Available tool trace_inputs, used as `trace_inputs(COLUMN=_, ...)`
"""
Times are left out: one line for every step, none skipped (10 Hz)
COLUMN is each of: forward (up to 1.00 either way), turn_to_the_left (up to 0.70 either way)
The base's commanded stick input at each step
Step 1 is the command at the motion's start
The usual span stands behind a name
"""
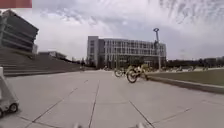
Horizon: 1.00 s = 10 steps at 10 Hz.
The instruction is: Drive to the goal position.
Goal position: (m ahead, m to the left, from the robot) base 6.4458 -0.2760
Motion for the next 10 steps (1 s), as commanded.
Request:
trace_inputs(forward=0.7, turn_to_the_left=0.0)
trace_inputs(forward=0.7, turn_to_the_left=0.0)
trace_inputs(forward=0.7, turn_to_the_left=0.0)
trace_inputs(forward=0.7, turn_to_the_left=0.0)
trace_inputs(forward=0.7, turn_to_the_left=0.0)
trace_inputs(forward=0.7, turn_to_the_left=0.0)
trace_inputs(forward=0.7, turn_to_the_left=0.0)
trace_inputs(forward=0.7, turn_to_the_left=0.0)
trace_inputs(forward=0.7, turn_to_the_left=0.0)
trace_inputs(forward=0.7, turn_to_the_left=0.0)
